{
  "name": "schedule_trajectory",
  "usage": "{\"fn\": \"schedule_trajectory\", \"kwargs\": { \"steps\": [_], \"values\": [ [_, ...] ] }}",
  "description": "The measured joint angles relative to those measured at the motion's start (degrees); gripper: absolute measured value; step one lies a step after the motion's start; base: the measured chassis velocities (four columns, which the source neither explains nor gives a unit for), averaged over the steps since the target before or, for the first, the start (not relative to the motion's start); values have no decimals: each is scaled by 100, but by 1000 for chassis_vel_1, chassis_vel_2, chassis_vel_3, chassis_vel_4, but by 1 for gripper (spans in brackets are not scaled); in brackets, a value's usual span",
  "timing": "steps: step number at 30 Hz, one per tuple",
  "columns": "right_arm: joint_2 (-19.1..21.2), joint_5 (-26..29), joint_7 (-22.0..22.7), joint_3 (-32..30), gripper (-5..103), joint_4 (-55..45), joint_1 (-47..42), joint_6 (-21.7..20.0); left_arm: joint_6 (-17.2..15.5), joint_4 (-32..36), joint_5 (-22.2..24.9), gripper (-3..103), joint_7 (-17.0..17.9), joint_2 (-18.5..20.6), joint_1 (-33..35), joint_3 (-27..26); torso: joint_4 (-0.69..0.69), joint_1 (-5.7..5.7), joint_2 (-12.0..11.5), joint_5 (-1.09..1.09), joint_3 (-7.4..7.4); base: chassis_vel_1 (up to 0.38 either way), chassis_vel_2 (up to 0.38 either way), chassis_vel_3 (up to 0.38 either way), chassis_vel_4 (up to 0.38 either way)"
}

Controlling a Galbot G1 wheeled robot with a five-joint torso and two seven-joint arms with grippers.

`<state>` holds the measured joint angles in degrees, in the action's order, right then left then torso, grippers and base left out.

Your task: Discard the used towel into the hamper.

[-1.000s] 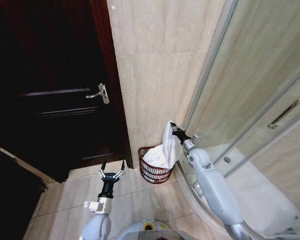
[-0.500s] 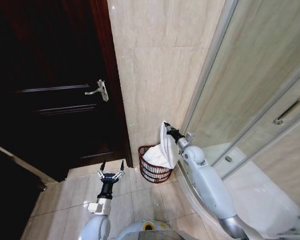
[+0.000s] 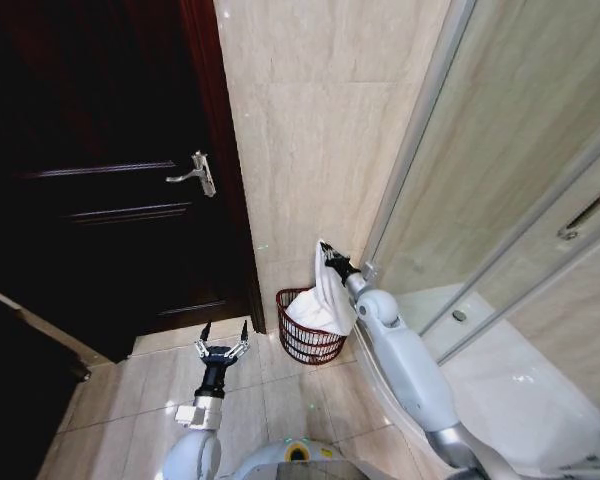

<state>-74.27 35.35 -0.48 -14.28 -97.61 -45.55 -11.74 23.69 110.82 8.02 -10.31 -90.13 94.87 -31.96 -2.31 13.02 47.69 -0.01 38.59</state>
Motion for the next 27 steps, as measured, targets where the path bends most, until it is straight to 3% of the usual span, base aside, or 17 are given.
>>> {"fn": "schedule_trajectory", "kwargs": {
  "steps": [6, 12, 27],
  "values": [
    [-56, 436, 154, 227, 1, -144, 110, 111, 43, -2, 0, 100, 3, 1, 33, -27, -1, -76, -154, 0, -79, 0, 0, 0, 0],
    [-135, 131, 112, 106, 1, 390, -60, 198, 61, 15, 6, 100, 16, 13, 65, -51, 0, -143, -310, 1, -165, 0, 0, 0, 0],
    [32, 85, -68, -148, 1, 619, -599, -209, 64, 108, -73, 100, 16, -74, 90, 21, -1, -310, -669, 1, -359, 0, 0, 0, 0]
  ]
}}
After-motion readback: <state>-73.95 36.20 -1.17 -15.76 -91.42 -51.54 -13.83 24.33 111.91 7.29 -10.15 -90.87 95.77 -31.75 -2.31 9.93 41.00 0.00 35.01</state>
